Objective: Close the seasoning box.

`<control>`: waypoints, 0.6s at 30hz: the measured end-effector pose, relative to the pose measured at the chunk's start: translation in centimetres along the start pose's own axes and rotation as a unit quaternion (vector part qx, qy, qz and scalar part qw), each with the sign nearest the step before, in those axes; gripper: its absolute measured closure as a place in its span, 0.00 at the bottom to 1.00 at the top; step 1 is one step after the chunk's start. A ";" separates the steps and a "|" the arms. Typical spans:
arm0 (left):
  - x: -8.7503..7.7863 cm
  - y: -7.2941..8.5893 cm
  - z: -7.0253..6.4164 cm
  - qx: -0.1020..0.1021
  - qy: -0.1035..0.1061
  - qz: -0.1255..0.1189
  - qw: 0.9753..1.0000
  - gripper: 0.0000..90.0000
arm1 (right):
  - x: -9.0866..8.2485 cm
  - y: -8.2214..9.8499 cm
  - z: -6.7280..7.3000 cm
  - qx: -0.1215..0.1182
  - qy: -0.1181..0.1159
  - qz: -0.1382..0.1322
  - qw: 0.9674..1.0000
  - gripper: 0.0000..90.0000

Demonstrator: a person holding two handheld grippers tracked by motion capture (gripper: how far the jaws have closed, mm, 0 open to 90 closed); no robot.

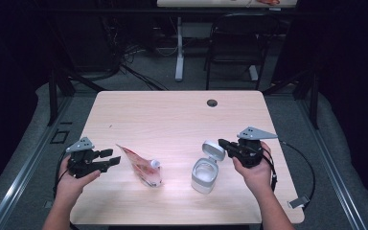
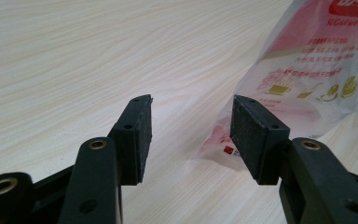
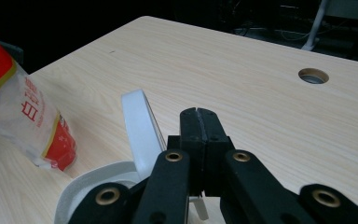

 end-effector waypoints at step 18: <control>-0.1 0.0 0.1 -0.001 0.000 -0.002 1.000 0.54 | 0.6 1.6 2.3 -0.014 -0.032 0.012 0.999 1.00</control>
Point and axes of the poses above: each handheld gripper's, and its own axes: x roughly forward along the jaws, y roughly out of its underside, z roughly to its left, the point moved 1 cm from there along x, roughly forward along the jaws, and after that the axes turned 13 degrees about -y, right-handed, at the moved point
